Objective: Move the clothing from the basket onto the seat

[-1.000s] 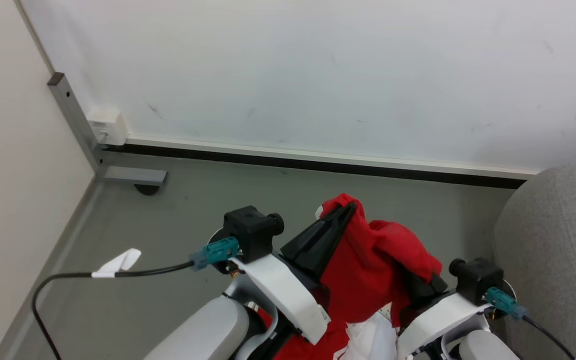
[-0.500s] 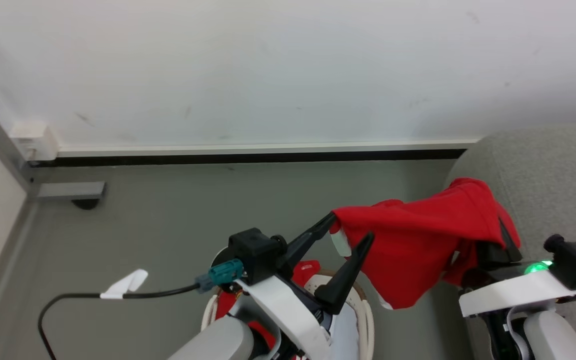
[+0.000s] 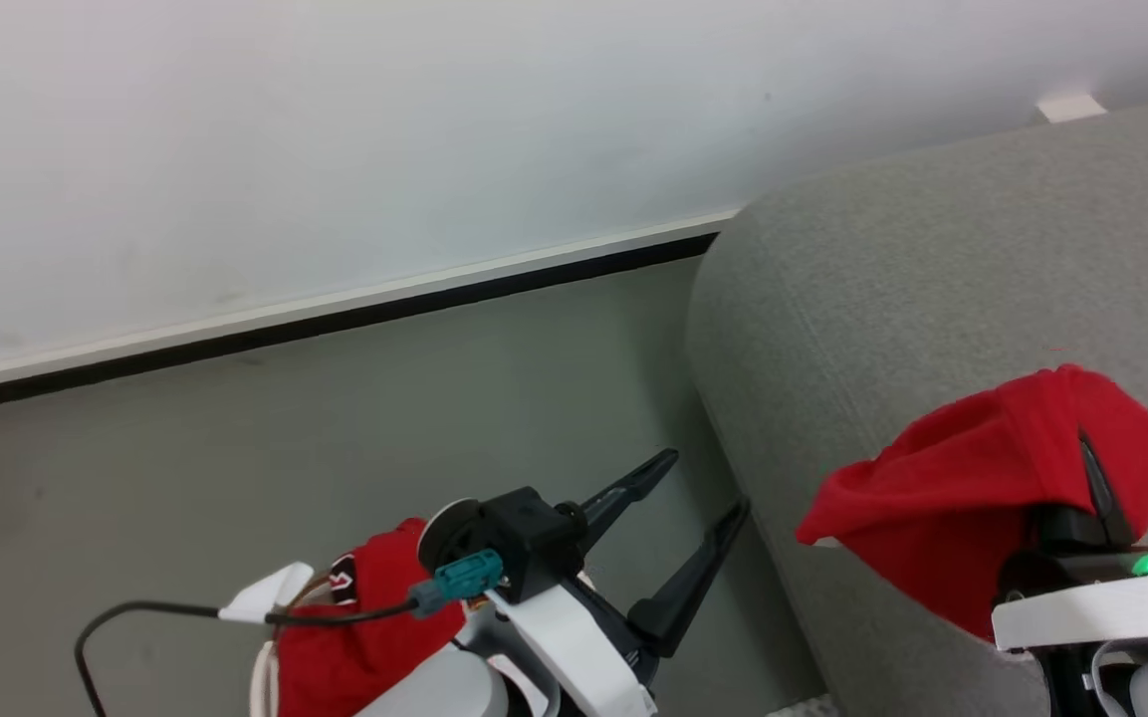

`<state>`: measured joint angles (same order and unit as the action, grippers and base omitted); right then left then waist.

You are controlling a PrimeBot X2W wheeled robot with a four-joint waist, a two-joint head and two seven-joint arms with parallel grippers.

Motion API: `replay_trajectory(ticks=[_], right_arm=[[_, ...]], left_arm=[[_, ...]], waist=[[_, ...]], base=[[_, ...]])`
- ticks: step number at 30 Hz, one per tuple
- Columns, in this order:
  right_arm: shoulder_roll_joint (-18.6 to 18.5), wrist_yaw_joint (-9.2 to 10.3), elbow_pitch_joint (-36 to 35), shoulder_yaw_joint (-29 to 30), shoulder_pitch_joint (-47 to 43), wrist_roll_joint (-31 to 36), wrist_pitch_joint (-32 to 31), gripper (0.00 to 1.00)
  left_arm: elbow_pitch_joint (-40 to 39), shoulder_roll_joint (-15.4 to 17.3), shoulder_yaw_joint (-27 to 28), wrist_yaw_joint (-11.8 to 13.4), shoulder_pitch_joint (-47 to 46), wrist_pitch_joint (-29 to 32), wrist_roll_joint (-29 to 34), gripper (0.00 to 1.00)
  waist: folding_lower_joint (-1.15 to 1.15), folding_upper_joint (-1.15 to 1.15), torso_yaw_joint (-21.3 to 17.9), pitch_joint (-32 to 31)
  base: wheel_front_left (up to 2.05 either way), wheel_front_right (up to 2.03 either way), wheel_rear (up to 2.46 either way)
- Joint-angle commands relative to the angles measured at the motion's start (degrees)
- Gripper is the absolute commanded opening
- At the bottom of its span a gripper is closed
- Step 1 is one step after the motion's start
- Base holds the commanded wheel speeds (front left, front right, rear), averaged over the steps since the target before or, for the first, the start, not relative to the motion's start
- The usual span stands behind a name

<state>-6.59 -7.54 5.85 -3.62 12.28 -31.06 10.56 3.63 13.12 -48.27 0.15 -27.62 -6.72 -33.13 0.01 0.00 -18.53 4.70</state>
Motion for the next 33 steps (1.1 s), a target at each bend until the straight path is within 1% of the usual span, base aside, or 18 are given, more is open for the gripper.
replay_trajectory(ticks=[1, 4, 8, 14, 18, 23, 26, 30, 31, 33], right_arm=[[0.4, 0.1, -0.9, 0.2, -1.1, 0.5, -0.2, 0.0], [0.8, 0.1, -2.7, 0.9, -2.9, 0.8, -0.8, 0.0], [1.2, 0.1, -4.5, 1.5, -4.8, 1.1, -1.4, 0.0], [0.7, 0.1, -6.2, 2.1, -5.5, 1.7, -2.3, 0.0], [-1.1, 0.1, -6.3, 0.9, -2.6, 3.0, -3.2, 0.0], [-4.8, 0.1, -3.6, 1.5, 3.9, 4.3, -4.2, 0.0], [-7.3, 0.1, -2.1, 2.5, 9.3, 3.0, -4.7, 0.0], [-11.7, 0.11, 2.4, 4.4, 18.0, 1.2, -5.1, 0.0], [-13.8, 0.11, 3.6, 4.8, 20.0, 2.0, -5.5, 0.0], [-16.2, 0.11, 6.5, 5.5, 24.6, 1.0, -5.7, 0.0]], left_arm=[[0.4, 0.4, 0.0, 0.1, -0.4, -0.5, 0.7, 1.0], [1.0, 0.5, -0.3, 0.2, -0.5, -0.8, 1.2, 1.0], [1.7, 0.3, -0.7, 0.2, -0.8, -1.0, 1.6, 1.0], [2.4, 0.4, -0.7, 0.4, -1.6, -1.4, 1.9, 1.0], [2.1, 0.4, -0.6, 0.8, -2.0, -1.2, 2.0, 1.0], [0.9, 1.0, -0.4, 1.1, -3.8, -0.2, 2.7, 1.0], [-0.3, 1.6, -0.3, 1.3, -5.4, 0.8, 3.2, 1.0], [-1.9, 2.7, 0.1, 1.5, -8.1, 2.2, 4.6, 1.0], [-2.4, 2.9, 0.2, 1.6, -8.9, 2.8, 4.9, 1.0], [-3.3, 3.6, 0.4, 1.7, -10.3, 3.6, 5.6, 1.0]], waist=[[-0.01, 0.0, -3.6, 0.9], [-0.01, 0.0, -5.5, 1.1], [-0.01, 0.0, -6.5, 1.4], [-0.01, 0.0, -6.4, 2.4], [-0.01, 0.0, -5.8, 4.5], [-0.01, 0.0, -3.8, 9.9], [-0.01, 0.0, -2.0, 14.5], [-0.01, 0.0, 0.7, 21.1], [-0.01, 0.0, 1.5, 23.0], [-0.01, 0.0, 2.8, 26.1]], base=[[0.0, 0.0, 0.0], [0.0, 0.0, 0.0], [0.0, 0.0, 0.0], [0.0, 0.0, 0.0], [0.0, 0.0, 0.0], [0.0, 0.0, 0.0], [0.0, 0.0, 0.0], [0.0, 0.0, 0.0], [0.0, 0.0, 0.0], [0.0, 0.0, 0.0]])
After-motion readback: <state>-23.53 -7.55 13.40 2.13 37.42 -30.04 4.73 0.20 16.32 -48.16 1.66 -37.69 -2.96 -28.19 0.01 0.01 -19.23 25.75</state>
